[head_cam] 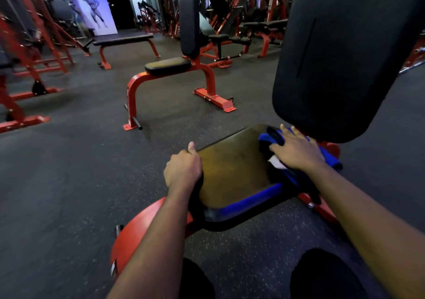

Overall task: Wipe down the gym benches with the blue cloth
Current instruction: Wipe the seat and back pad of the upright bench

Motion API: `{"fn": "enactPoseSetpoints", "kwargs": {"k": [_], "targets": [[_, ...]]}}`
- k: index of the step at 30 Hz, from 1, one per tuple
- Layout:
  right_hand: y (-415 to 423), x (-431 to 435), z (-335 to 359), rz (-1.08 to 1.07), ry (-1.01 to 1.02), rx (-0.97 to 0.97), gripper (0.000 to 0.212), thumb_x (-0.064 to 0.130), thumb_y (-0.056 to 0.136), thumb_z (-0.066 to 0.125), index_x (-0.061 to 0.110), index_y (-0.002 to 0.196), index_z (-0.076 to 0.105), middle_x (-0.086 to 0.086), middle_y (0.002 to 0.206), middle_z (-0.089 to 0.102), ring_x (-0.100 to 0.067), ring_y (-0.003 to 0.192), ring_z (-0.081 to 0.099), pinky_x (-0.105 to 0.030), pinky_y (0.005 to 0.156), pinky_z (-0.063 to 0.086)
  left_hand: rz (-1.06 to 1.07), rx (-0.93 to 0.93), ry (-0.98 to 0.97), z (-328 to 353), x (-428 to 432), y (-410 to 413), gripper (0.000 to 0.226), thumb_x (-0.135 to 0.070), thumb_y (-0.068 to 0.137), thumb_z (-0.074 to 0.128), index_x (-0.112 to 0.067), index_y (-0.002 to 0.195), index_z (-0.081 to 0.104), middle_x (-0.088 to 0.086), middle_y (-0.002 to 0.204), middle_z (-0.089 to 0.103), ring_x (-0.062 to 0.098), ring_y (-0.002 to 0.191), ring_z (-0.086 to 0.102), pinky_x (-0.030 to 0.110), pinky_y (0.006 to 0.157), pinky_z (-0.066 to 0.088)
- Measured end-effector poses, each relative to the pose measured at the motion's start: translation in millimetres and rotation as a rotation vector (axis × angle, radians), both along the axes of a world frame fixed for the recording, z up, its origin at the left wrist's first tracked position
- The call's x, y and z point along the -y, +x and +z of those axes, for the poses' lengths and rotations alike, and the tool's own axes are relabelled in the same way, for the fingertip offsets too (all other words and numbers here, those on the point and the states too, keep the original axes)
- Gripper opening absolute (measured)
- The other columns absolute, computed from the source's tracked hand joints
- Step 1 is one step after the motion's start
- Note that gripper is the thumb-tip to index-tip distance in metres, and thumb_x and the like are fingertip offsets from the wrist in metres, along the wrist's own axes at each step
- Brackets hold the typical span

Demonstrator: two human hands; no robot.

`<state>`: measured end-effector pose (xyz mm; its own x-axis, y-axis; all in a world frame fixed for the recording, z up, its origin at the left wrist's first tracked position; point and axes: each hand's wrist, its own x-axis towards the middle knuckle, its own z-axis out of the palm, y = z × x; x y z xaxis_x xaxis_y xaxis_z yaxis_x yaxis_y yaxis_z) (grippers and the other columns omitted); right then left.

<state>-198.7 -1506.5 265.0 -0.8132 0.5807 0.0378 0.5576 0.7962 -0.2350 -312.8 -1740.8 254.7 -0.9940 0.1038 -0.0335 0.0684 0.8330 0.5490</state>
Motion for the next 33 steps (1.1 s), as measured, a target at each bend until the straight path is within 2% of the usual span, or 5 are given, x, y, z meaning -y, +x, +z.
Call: {"fn": "enactPoseSetpoints", "kwargs": {"k": [8,19,27,30,33], "targets": [[21,1,-12,0.008,0.057,0.010,0.072,0.054,0.096,0.042,0.030,0.157,0.012,0.012,0.165,0.003,-0.010,0.151,0.000,-0.045,0.121,0.002,0.003,-0.010,-0.007,1,0,1,0.065,-0.052,0.103,0.015,-0.011,0.133,0.056,0.021,0.136,0.053,0.040,0.124,0.049,0.045,0.102,0.037],[-92,-26,7,0.216,0.017,0.148,0.075,0.062,0.096,0.038,0.028,0.157,0.012,0.004,0.165,0.006,-0.020,0.152,0.006,-0.048,0.121,0.010,0.020,-0.023,-0.062,-1,-8,0,0.065,-0.054,0.102,0.016,-0.013,0.132,0.056,0.019,0.134,0.055,0.039,0.122,0.051,0.045,0.098,0.039],[-39,-29,-6,0.218,0.008,0.110,0.076,0.064,0.093,0.042,0.033,0.156,0.014,0.014,0.164,0.006,-0.012,0.151,0.004,-0.053,0.120,0.005,0.035,-0.042,-0.034,-1,-5,4,0.066,-0.054,0.102,0.014,-0.012,0.129,0.058,0.021,0.131,0.056,0.040,0.120,0.051,0.045,0.097,0.039],[-73,-33,1,0.181,-0.013,0.121,0.068,0.060,0.094,0.040,0.034,0.154,0.023,0.007,0.164,0.014,-0.022,0.150,0.016,-0.051,0.119,0.017,0.030,-0.042,-0.044,-1,-7,2,0.067,-0.054,0.102,0.013,-0.012,0.128,0.059,0.020,0.129,0.057,0.040,0.118,0.052,0.046,0.095,0.040],[-117,-25,10,0.175,-0.054,0.152,0.052,0.056,0.094,0.041,0.040,0.143,0.042,-0.002,0.152,0.043,-0.029,0.137,0.041,-0.046,0.111,0.031,0.030,-0.047,-0.038,0,-6,1,0.068,-0.054,0.102,0.013,-0.011,0.127,0.060,0.021,0.129,0.058,0.040,0.118,0.053,0.045,0.096,0.040]]}}
